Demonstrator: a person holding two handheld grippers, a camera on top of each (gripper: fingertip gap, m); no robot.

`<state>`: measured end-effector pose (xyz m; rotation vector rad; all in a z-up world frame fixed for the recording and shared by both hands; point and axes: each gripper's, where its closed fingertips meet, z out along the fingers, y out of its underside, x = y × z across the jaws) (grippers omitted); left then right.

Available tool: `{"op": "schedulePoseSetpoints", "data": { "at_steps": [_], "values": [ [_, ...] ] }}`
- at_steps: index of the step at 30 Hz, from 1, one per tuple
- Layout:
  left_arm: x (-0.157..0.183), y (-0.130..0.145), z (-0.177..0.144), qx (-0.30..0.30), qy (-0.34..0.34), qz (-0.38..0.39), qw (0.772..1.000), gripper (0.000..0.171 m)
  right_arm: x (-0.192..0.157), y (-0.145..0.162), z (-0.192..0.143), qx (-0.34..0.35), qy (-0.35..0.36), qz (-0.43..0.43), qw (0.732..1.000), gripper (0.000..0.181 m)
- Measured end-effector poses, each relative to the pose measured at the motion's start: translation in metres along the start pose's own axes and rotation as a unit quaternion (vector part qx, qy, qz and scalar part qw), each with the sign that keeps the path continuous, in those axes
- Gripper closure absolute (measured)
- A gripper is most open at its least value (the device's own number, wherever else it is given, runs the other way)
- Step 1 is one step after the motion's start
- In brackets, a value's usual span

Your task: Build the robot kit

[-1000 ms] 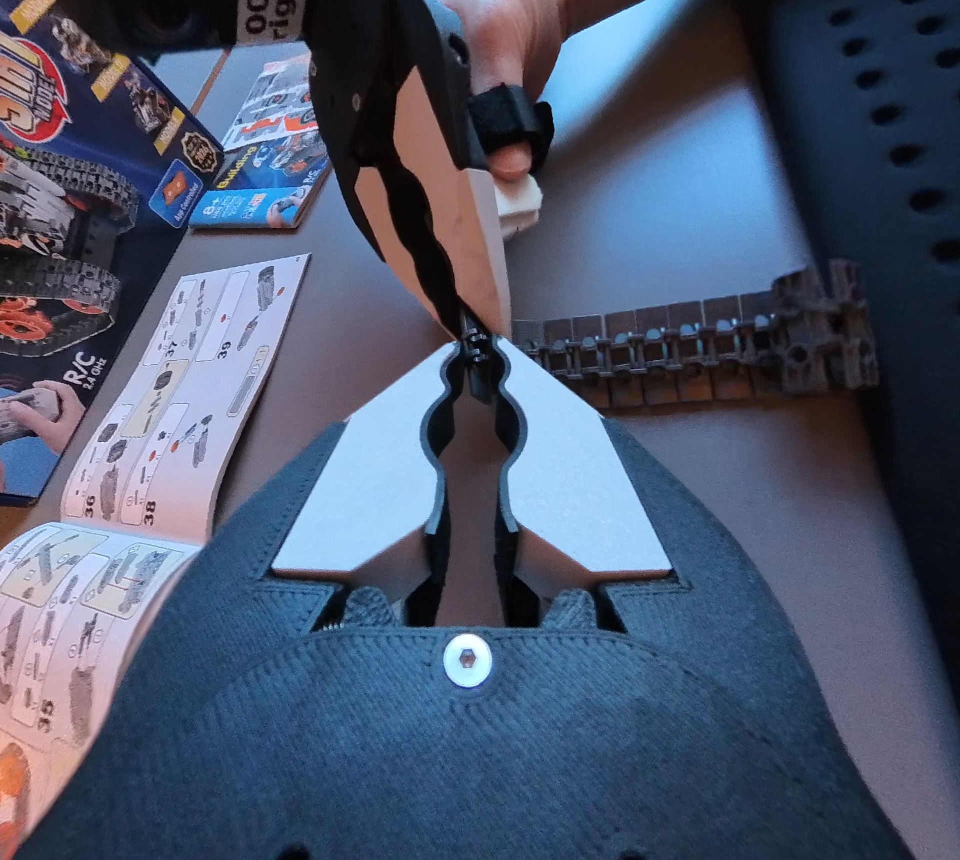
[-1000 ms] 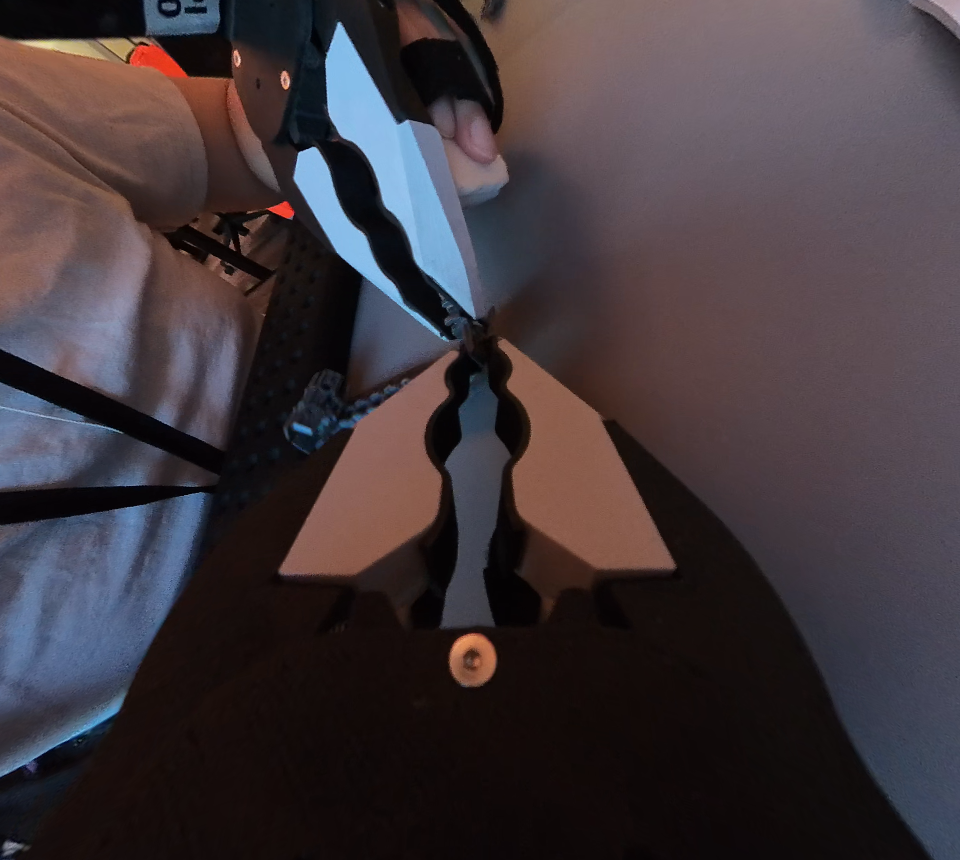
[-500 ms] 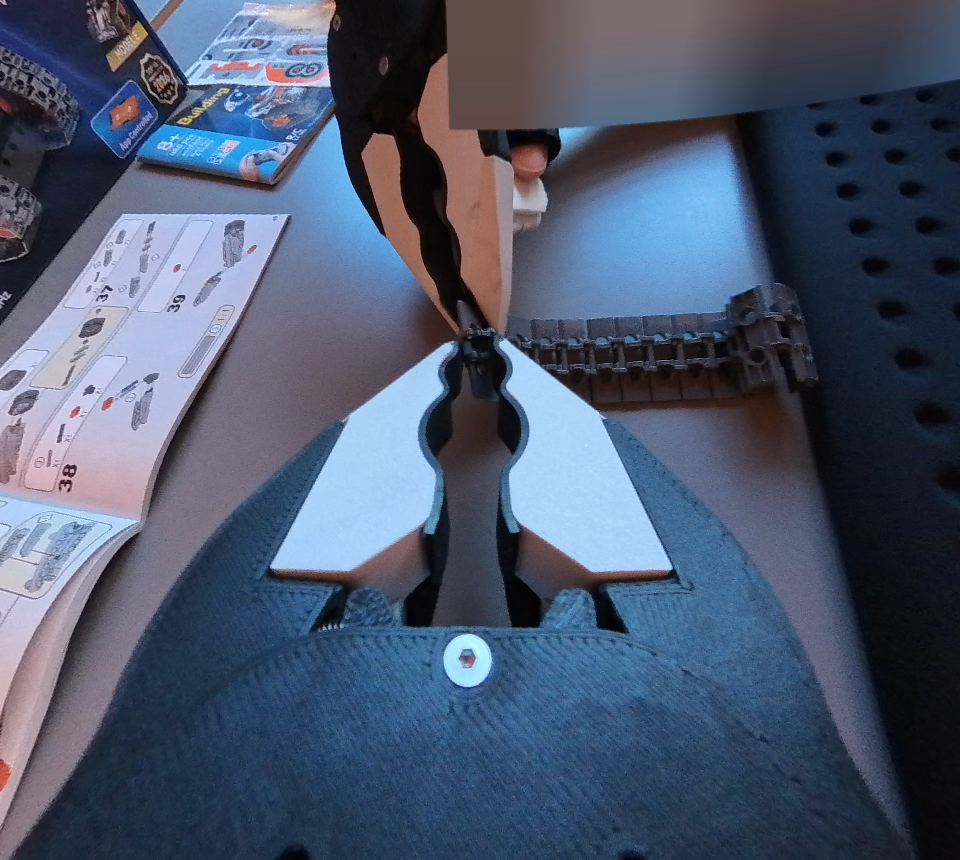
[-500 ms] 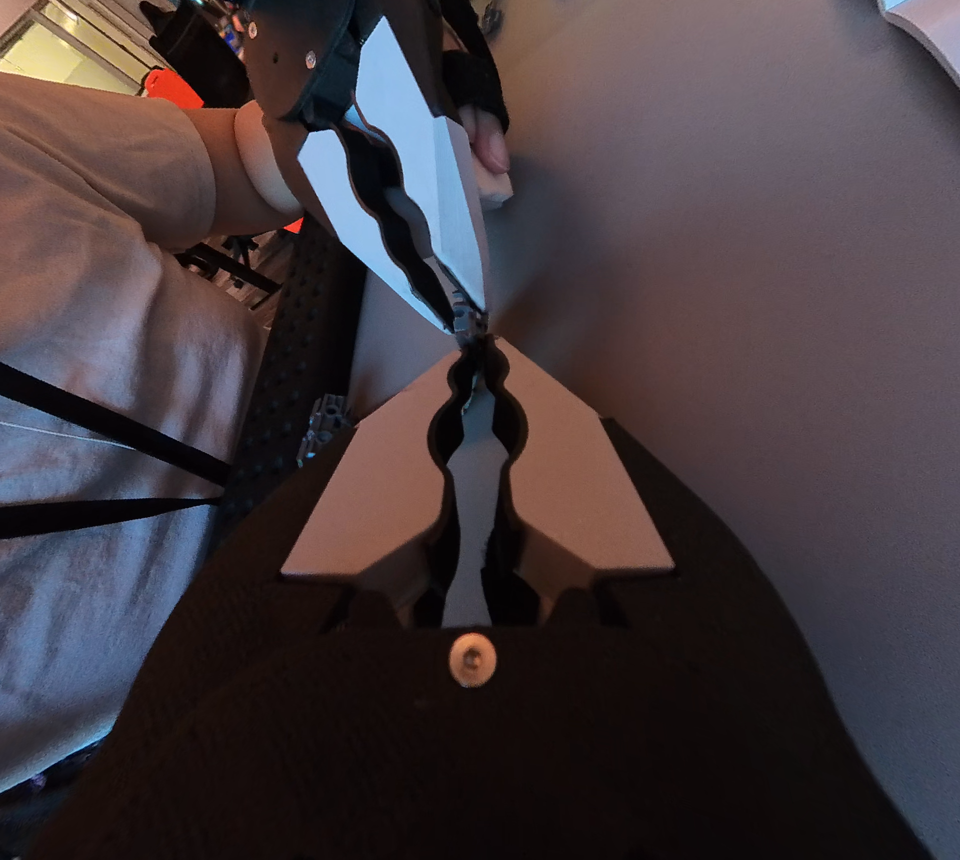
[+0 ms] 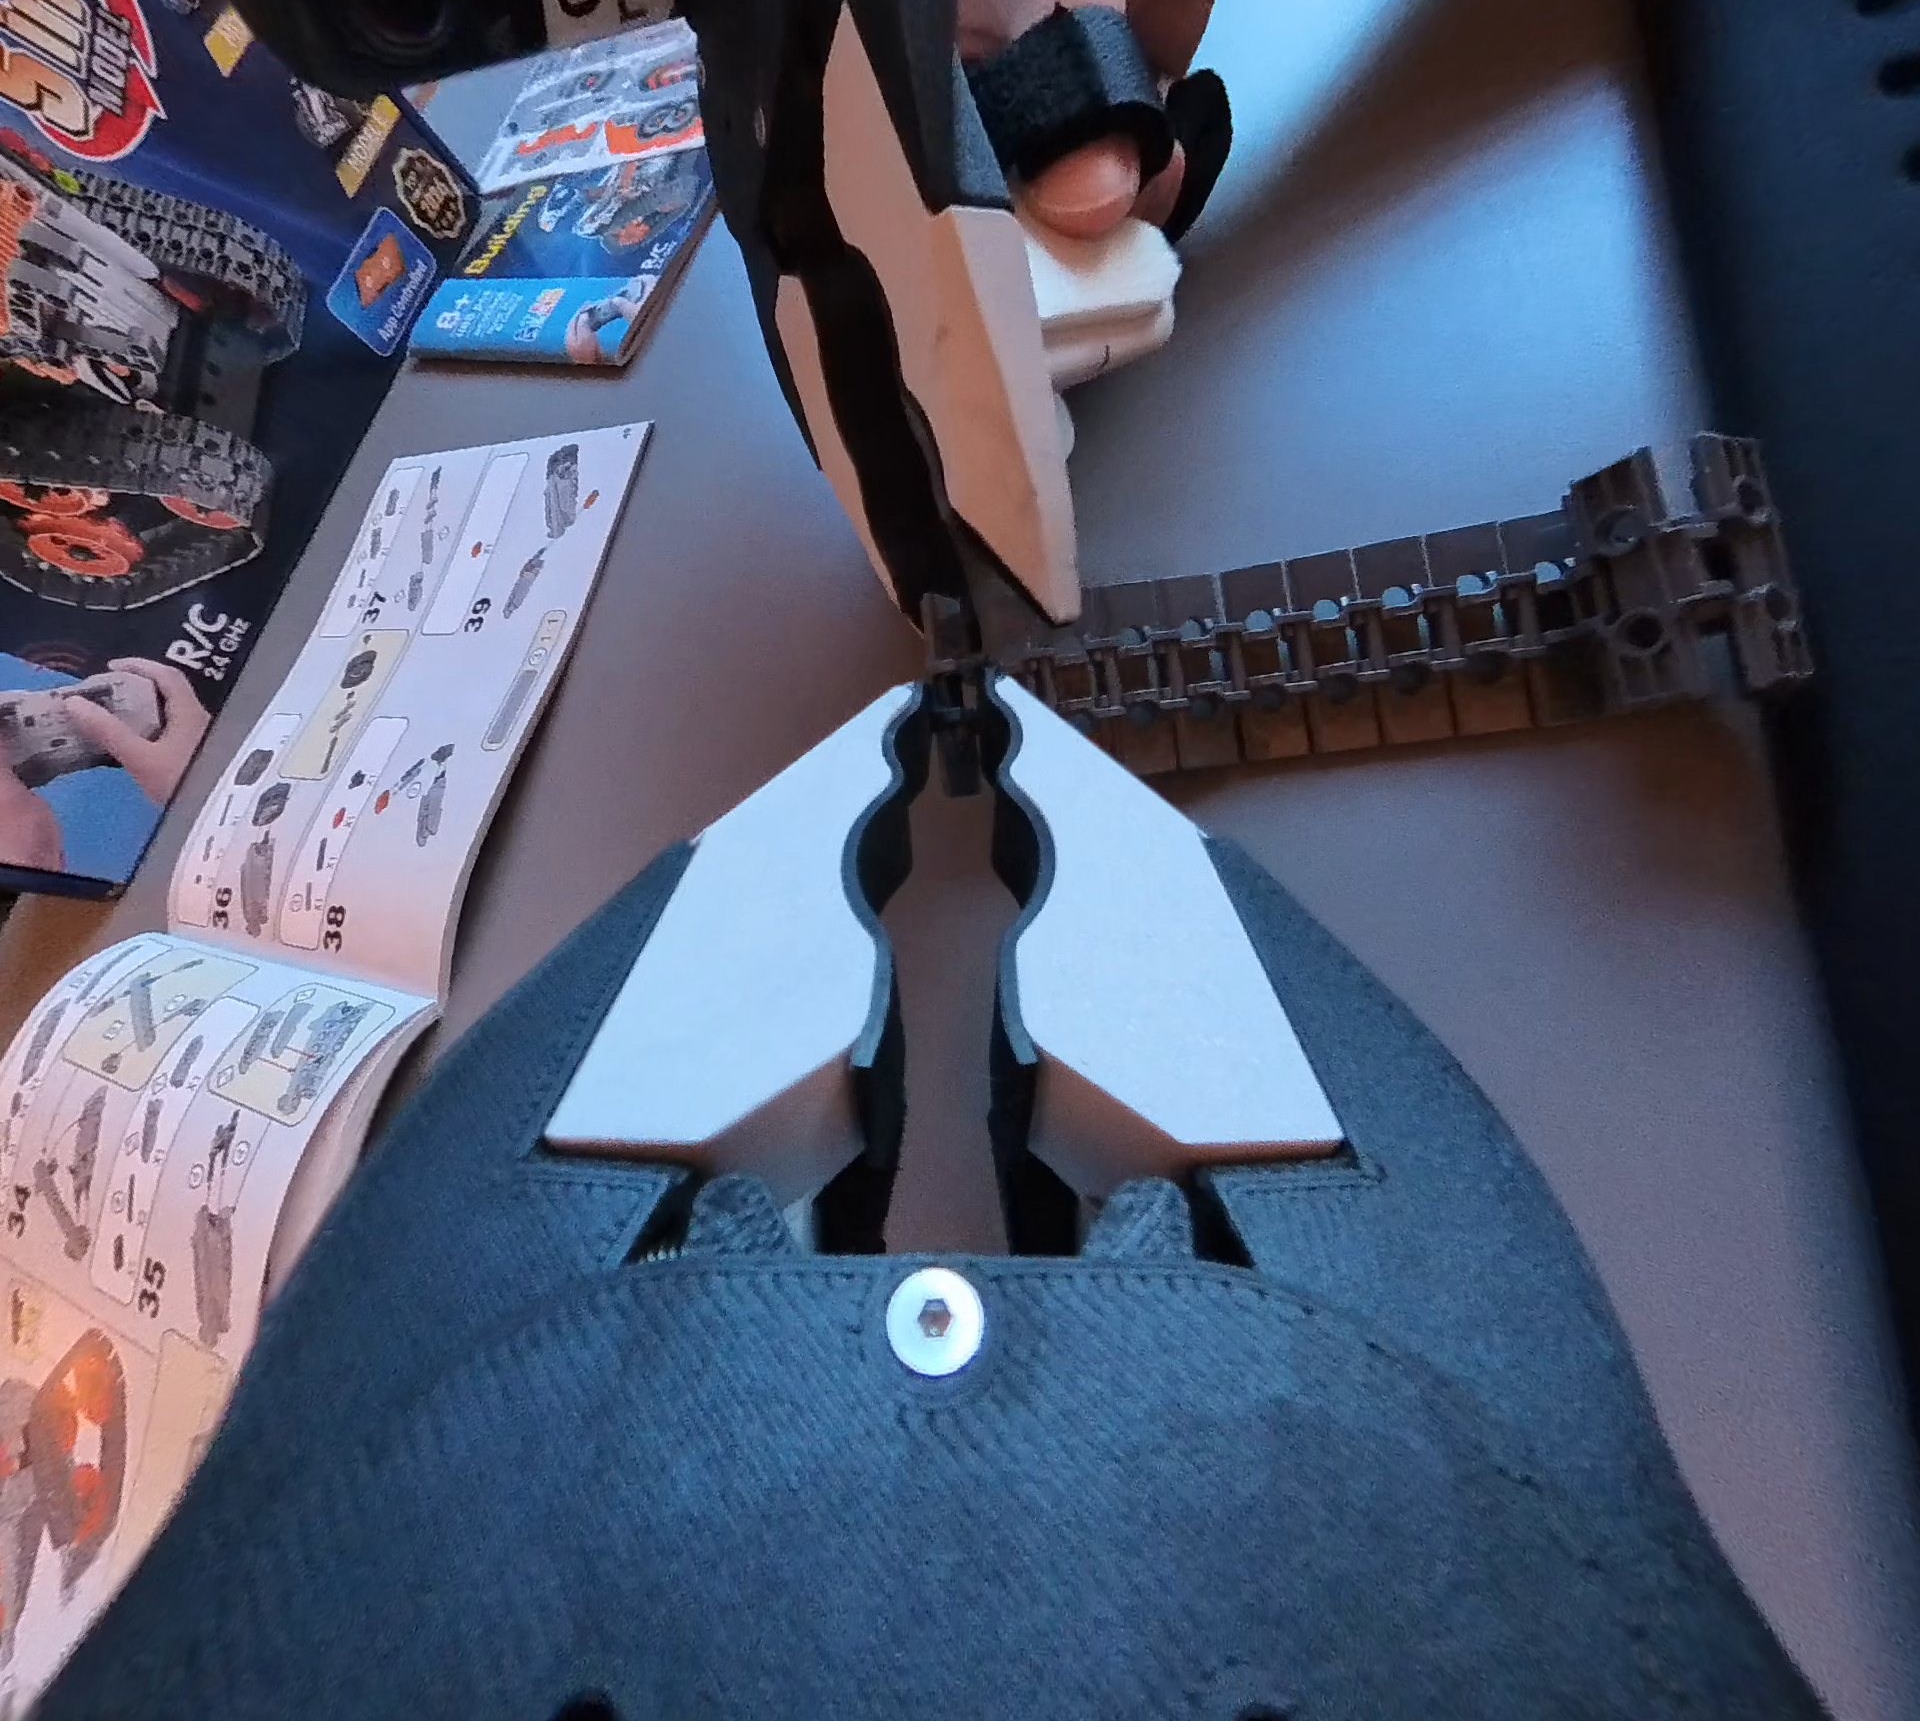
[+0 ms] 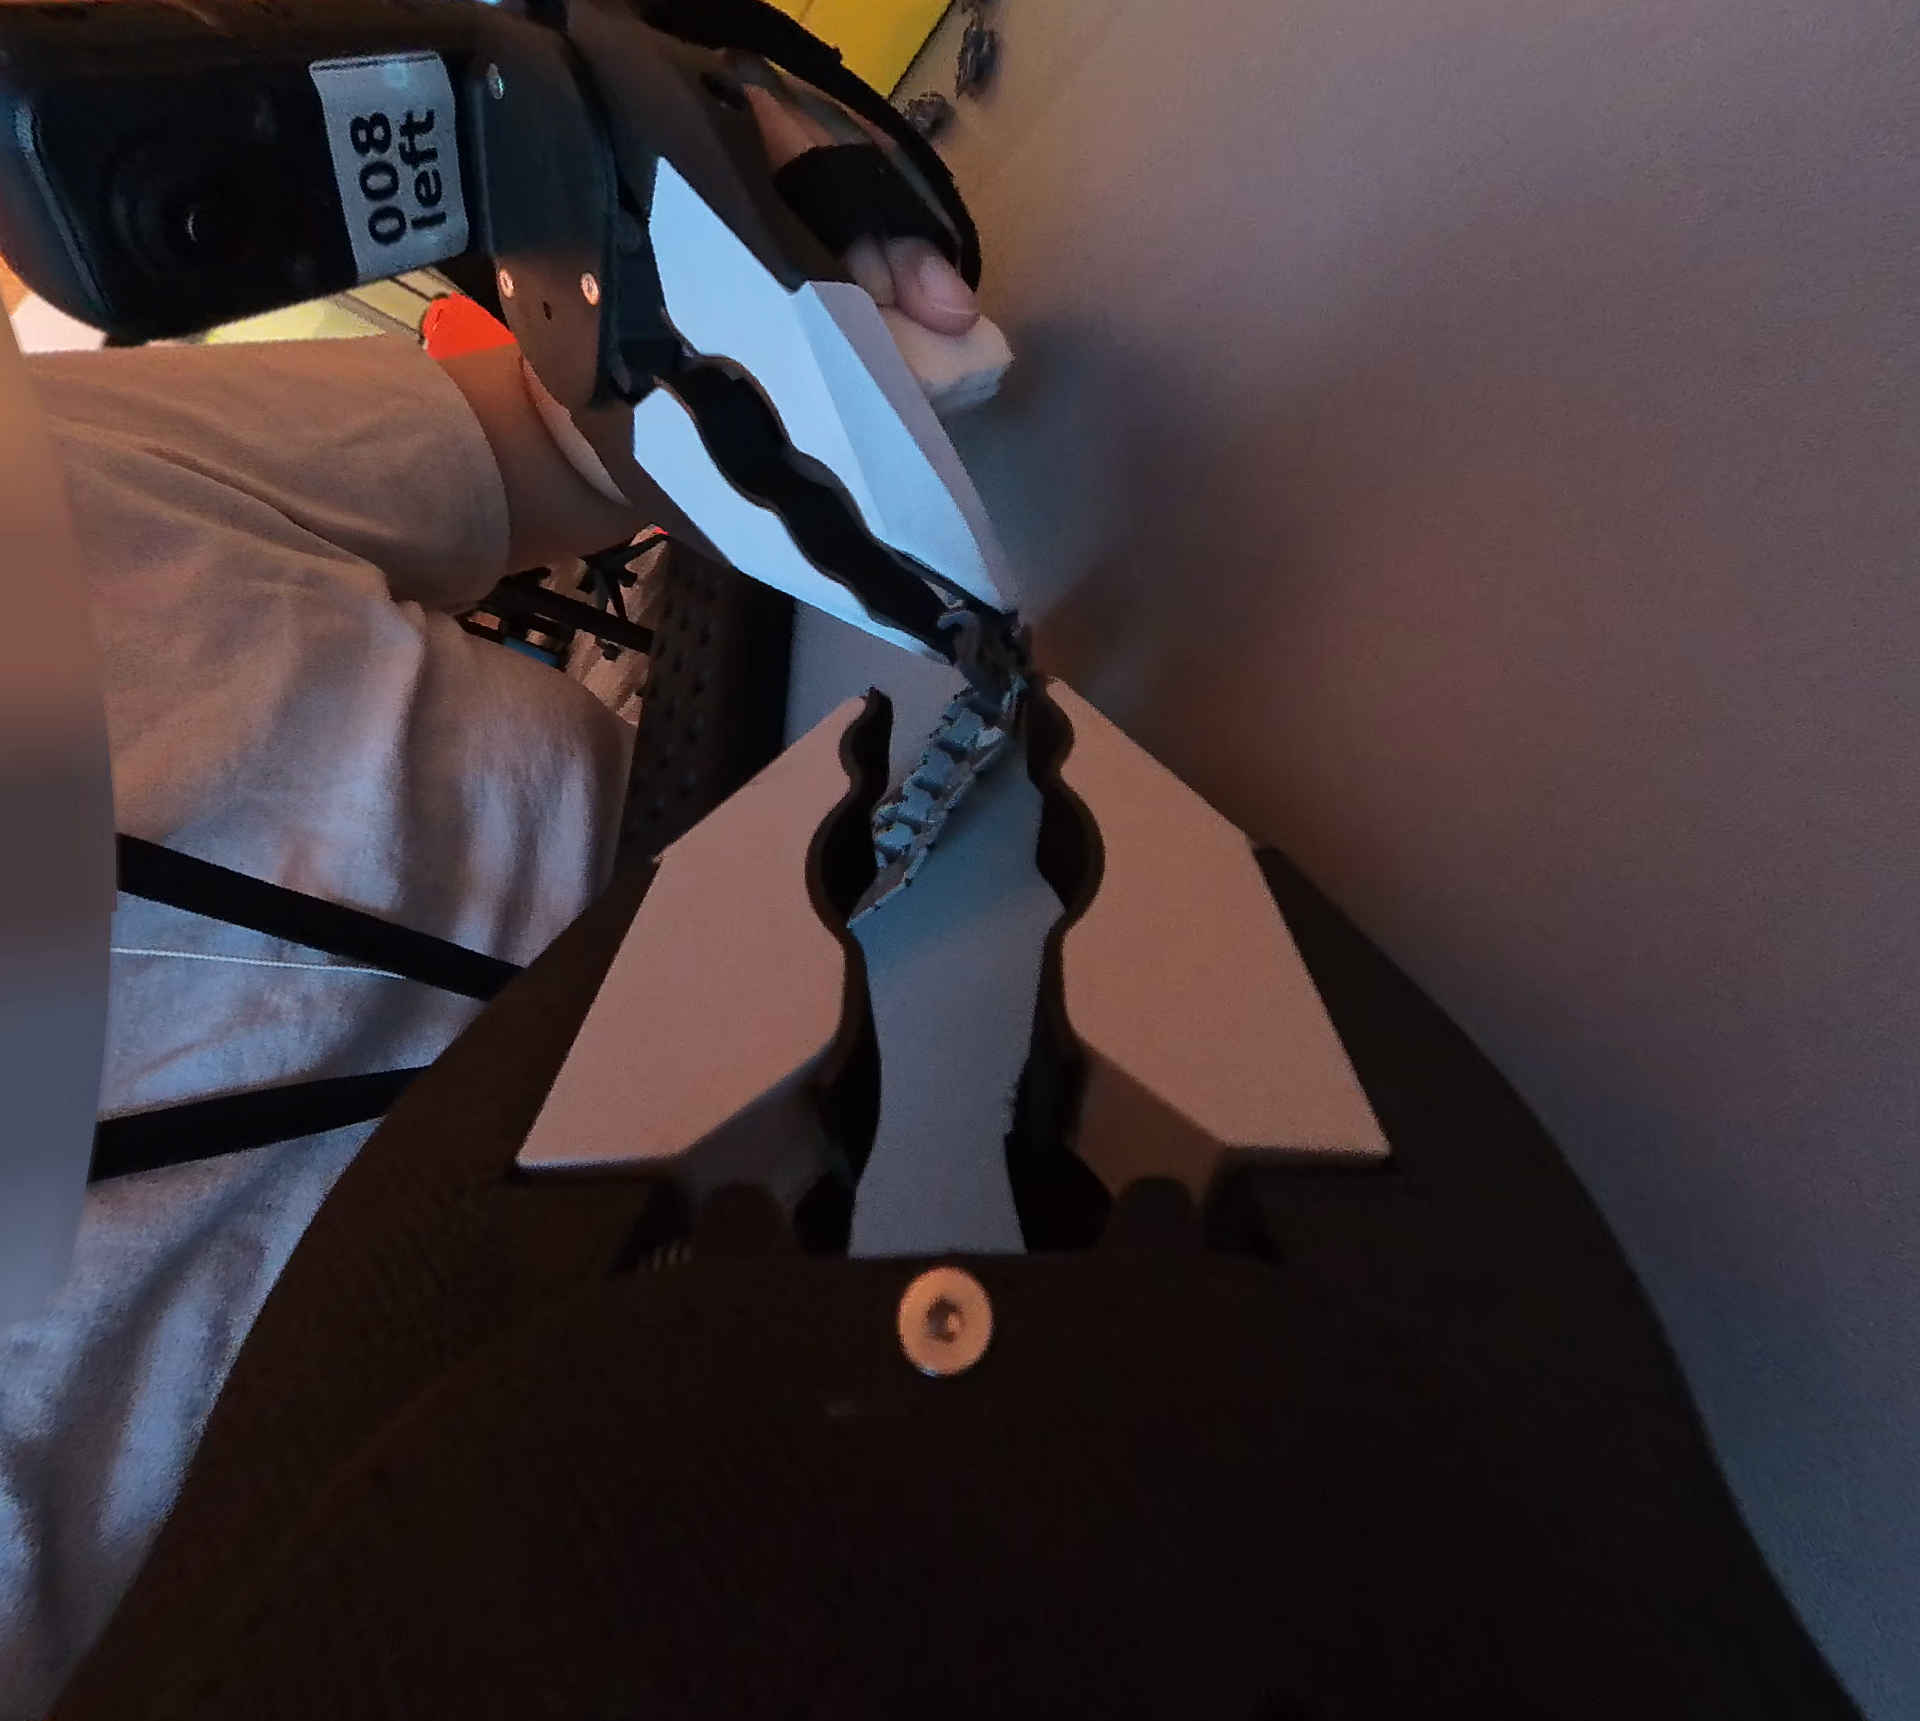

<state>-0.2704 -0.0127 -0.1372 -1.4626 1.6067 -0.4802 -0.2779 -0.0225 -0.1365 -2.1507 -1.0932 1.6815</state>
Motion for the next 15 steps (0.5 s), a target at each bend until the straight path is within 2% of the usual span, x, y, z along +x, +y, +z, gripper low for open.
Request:
{"op": "schedulePoseSetpoints", "data": {
  "at_steps": [5,11,15],
  "values": [
    [-0.005,-0.002,-0.004,0.004,-0.03,0.002,1.0,0.165,-0.003,-0.006,-0.002,0.024,-0.004,0.003,1.0,0.154],
    [-0.02,-0.003,-0.014,0.009,-0.082,0.003,0.997,0.166,-0.008,-0.03,-0.01,0.111,-0.052,0.074,0.99,0.156],
    [-0.015,0.002,-0.008,0.001,-0.069,-0.002,0.998,0.167,0.003,-0.021,-0.006,0.085,-0.007,0.059,0.995,0.164]
  ]
}}
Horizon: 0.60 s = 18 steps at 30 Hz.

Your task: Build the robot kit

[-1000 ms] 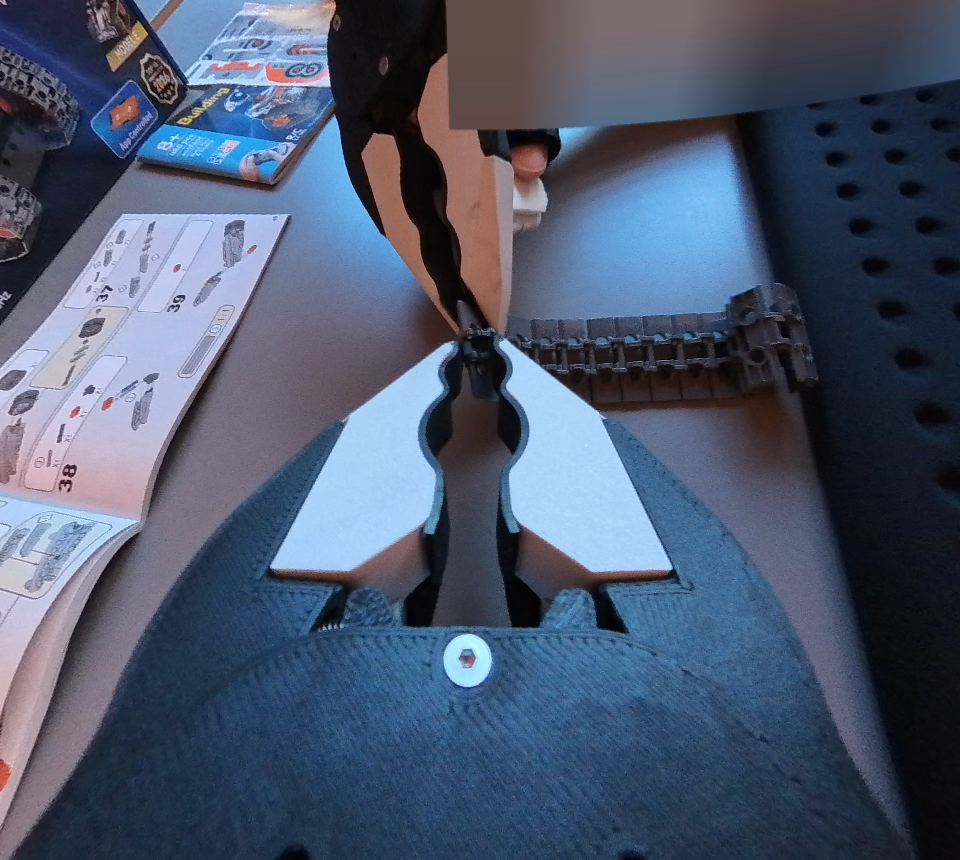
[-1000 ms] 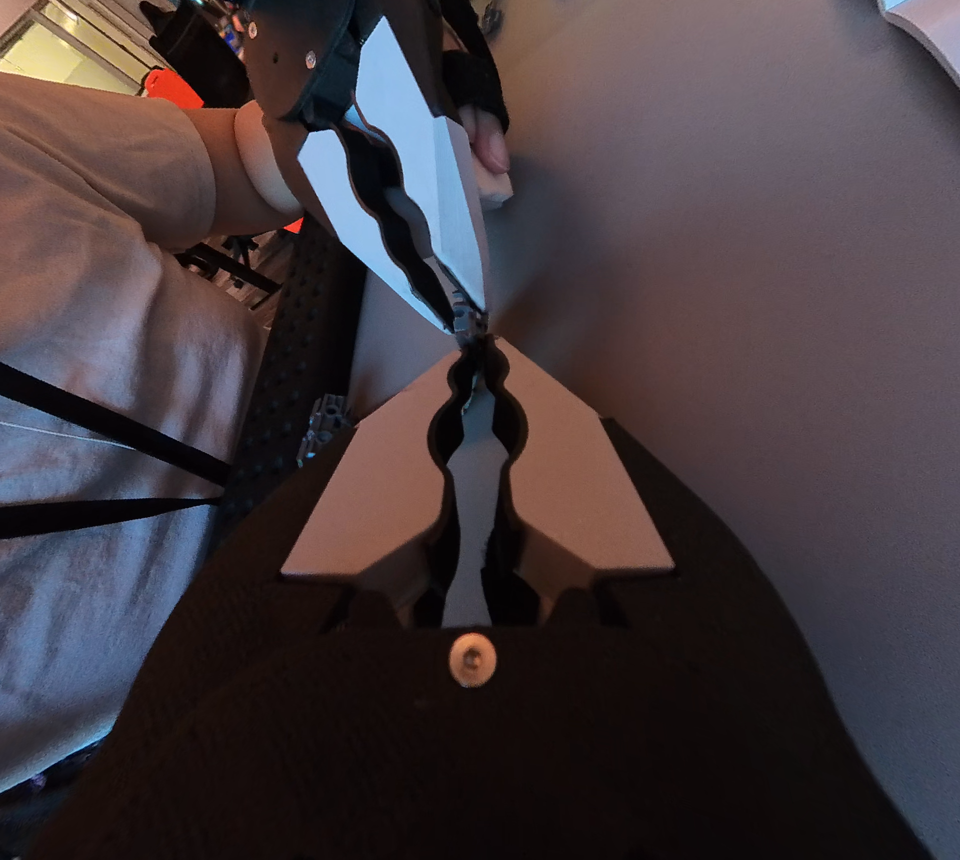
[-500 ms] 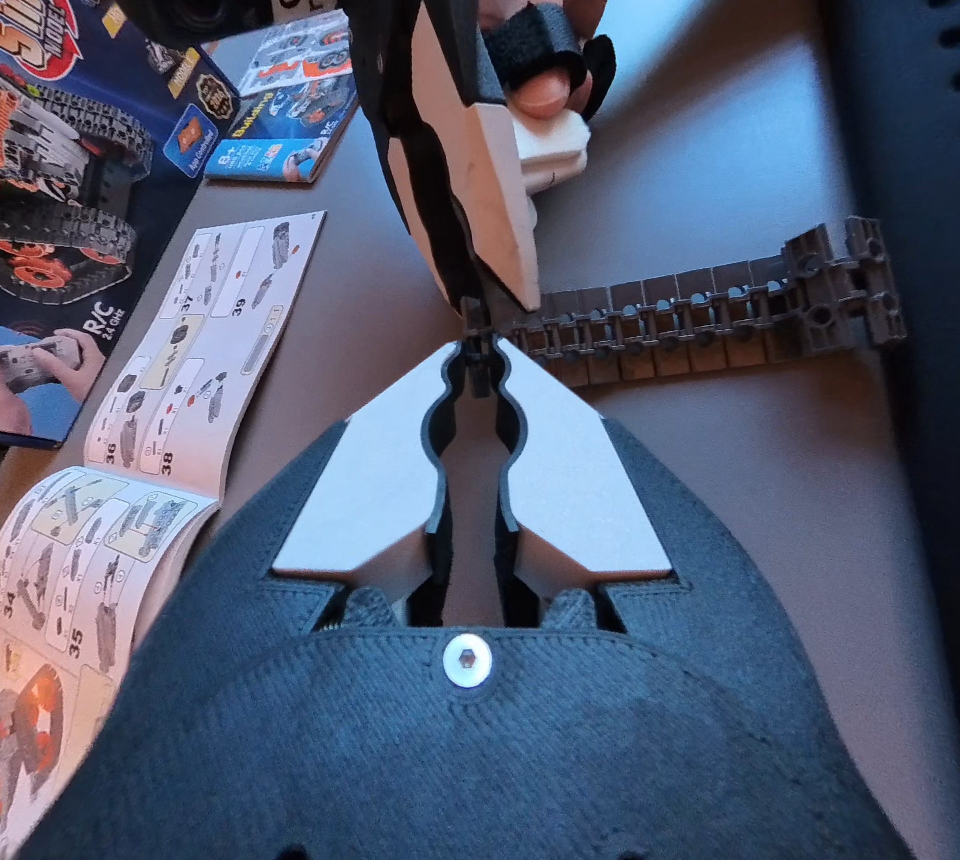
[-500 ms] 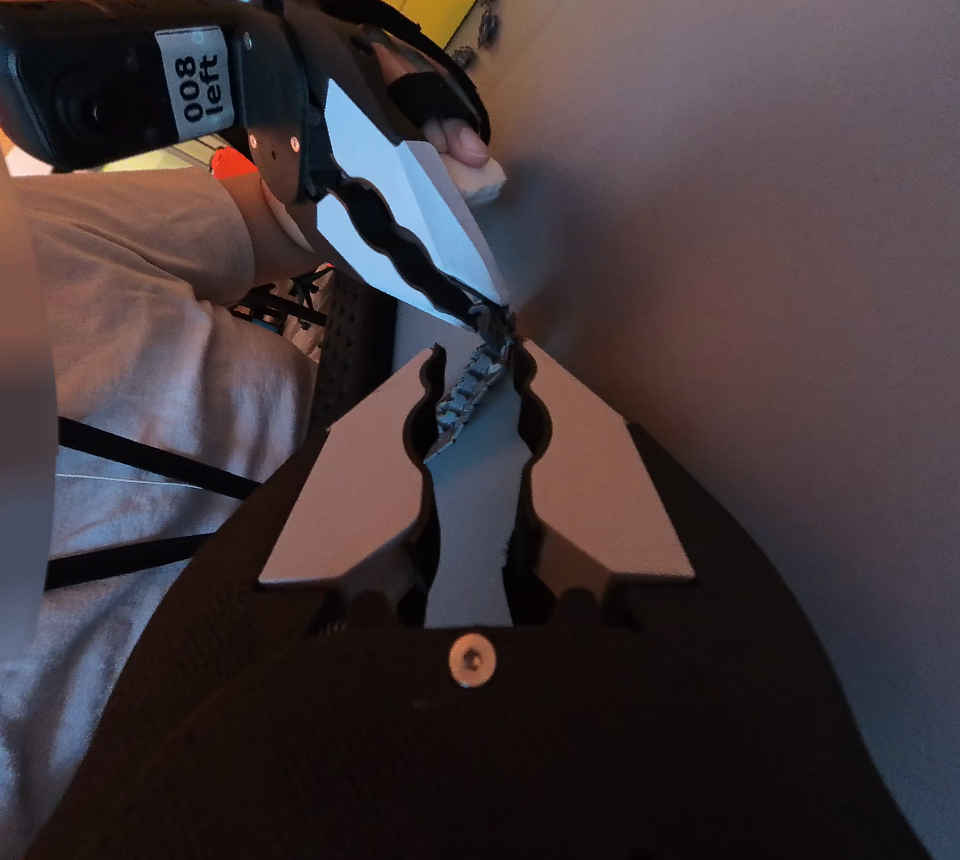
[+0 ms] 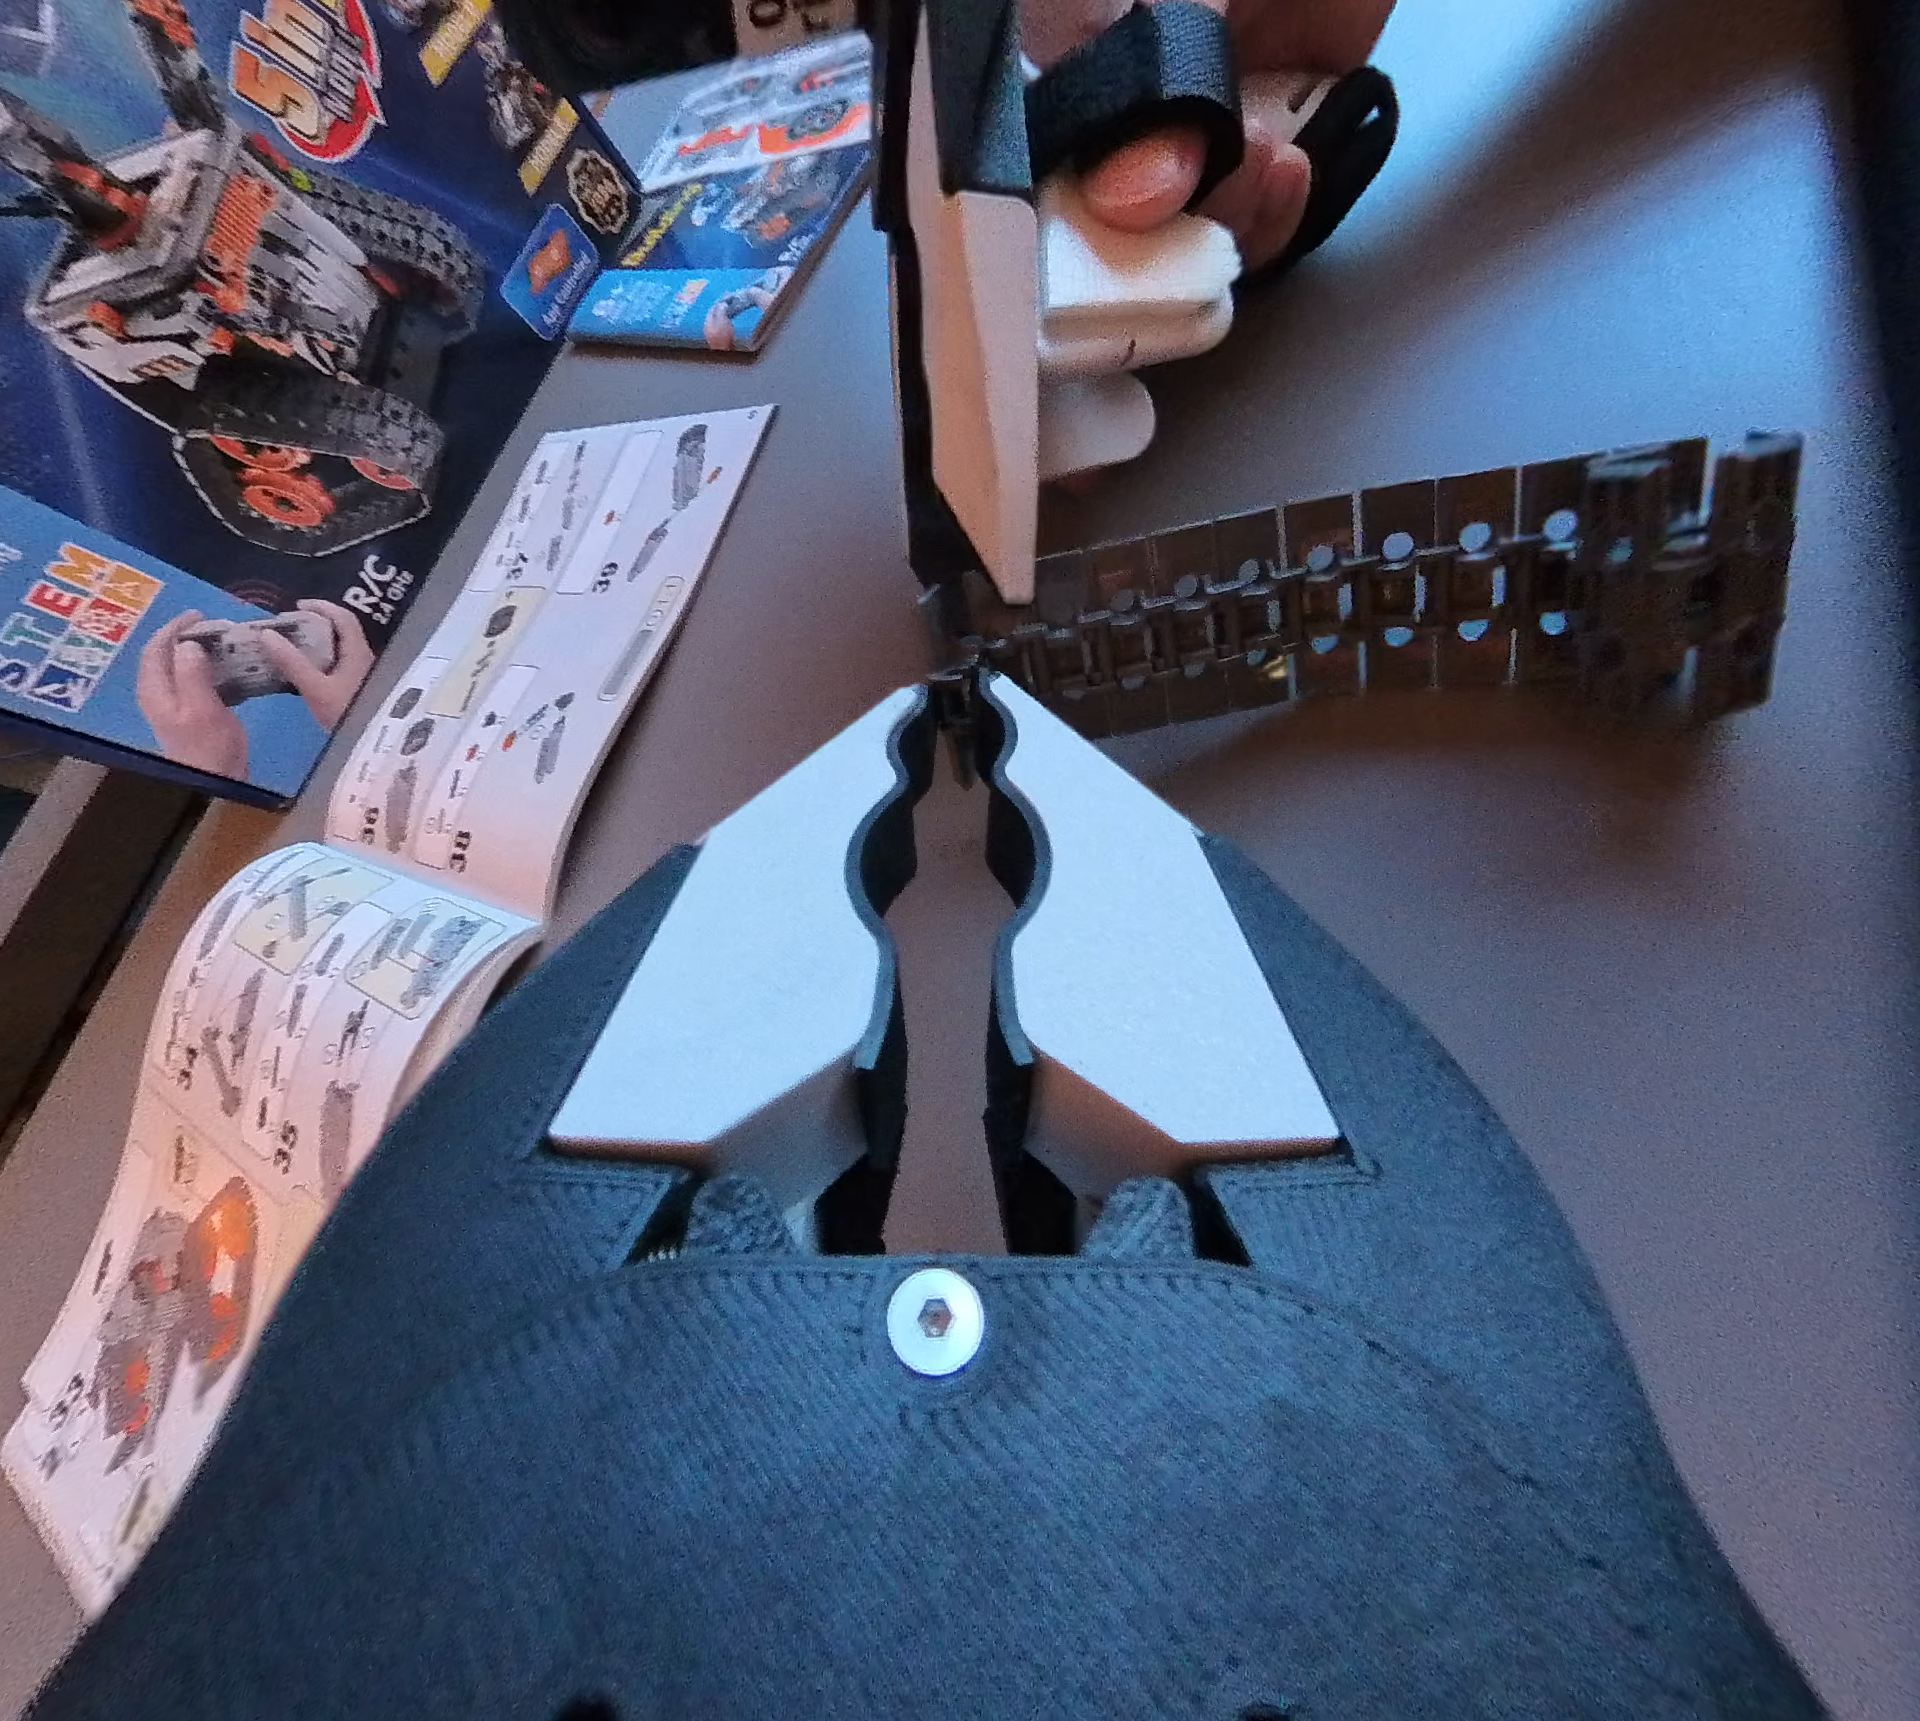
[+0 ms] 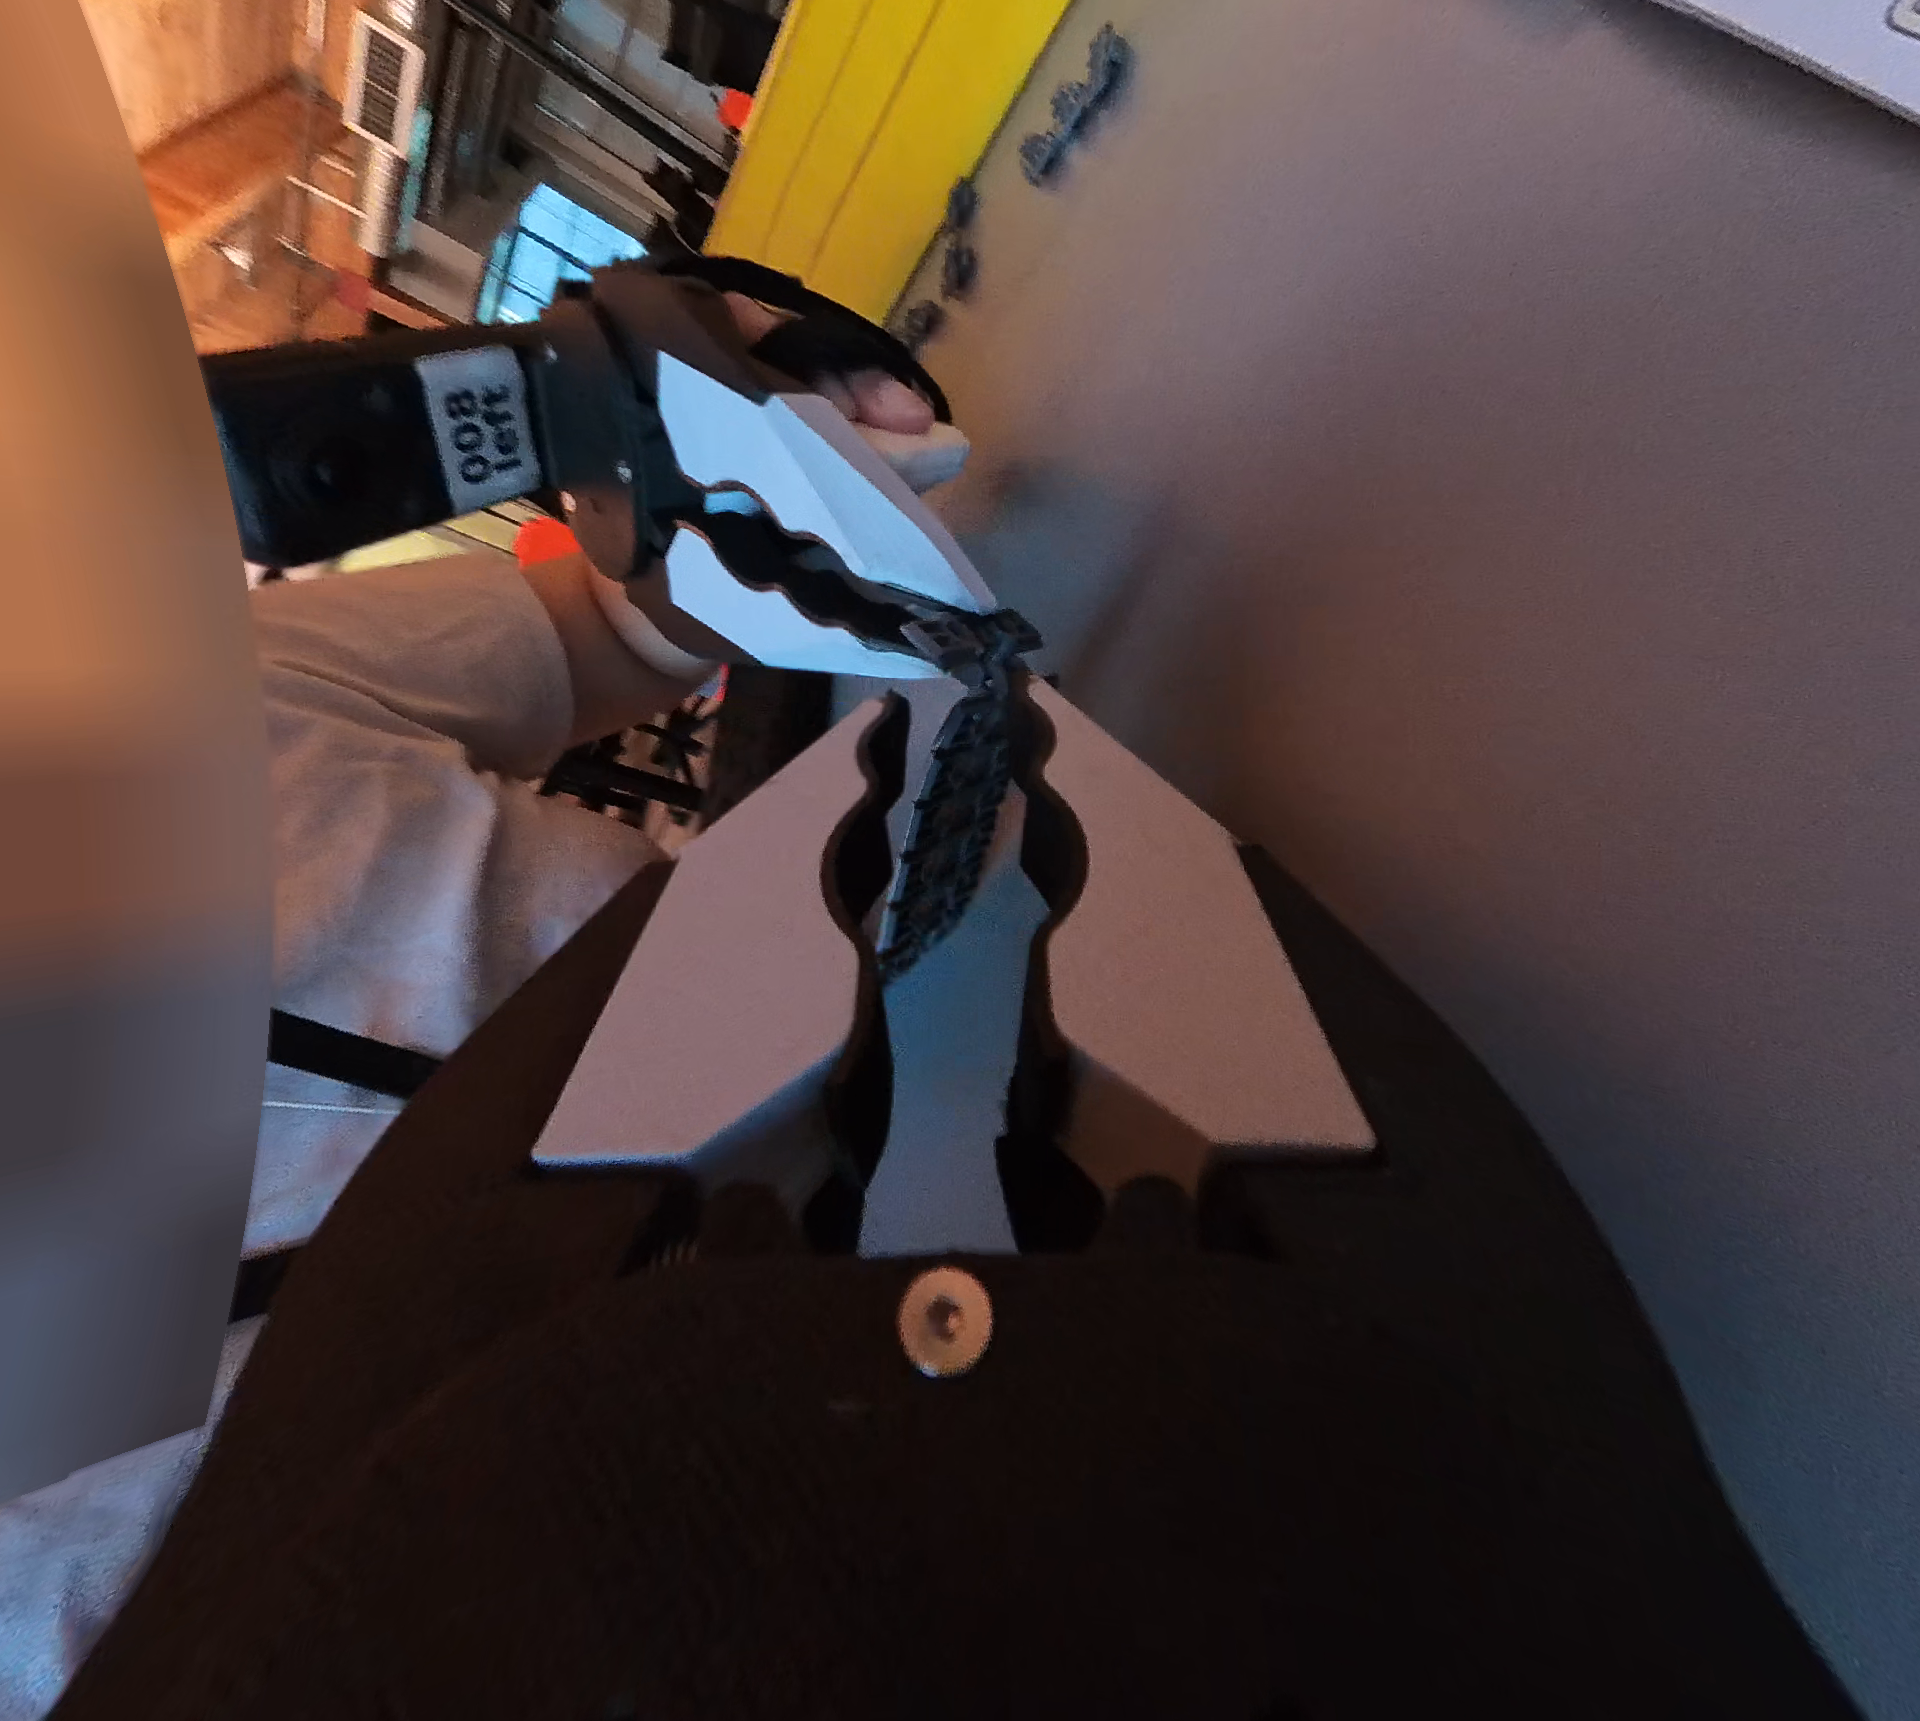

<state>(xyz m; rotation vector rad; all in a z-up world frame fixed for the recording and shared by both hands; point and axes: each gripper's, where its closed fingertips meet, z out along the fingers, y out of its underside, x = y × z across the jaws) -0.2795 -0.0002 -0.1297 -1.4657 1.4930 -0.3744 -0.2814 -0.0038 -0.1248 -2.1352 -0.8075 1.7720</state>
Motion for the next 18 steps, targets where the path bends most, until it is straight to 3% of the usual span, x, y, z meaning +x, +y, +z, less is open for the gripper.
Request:
{"op": "schedulePoseSetpoints", "data": {
  "at_steps": [9,18],
  "values": [
    [0.004,0.006,0.005,-0.017,0.008,-0.008,1.0,0.167,0.01,0.014,0.005,-0.05,0.073,-0.055,0.995,0.164],
    [0.004,0.007,0.005,-0.024,0.009,-0.008,1.0,0.166,0.015,0.011,0.004,-0.047,0.101,-0.087,0.99,0.169]
  ]
}}
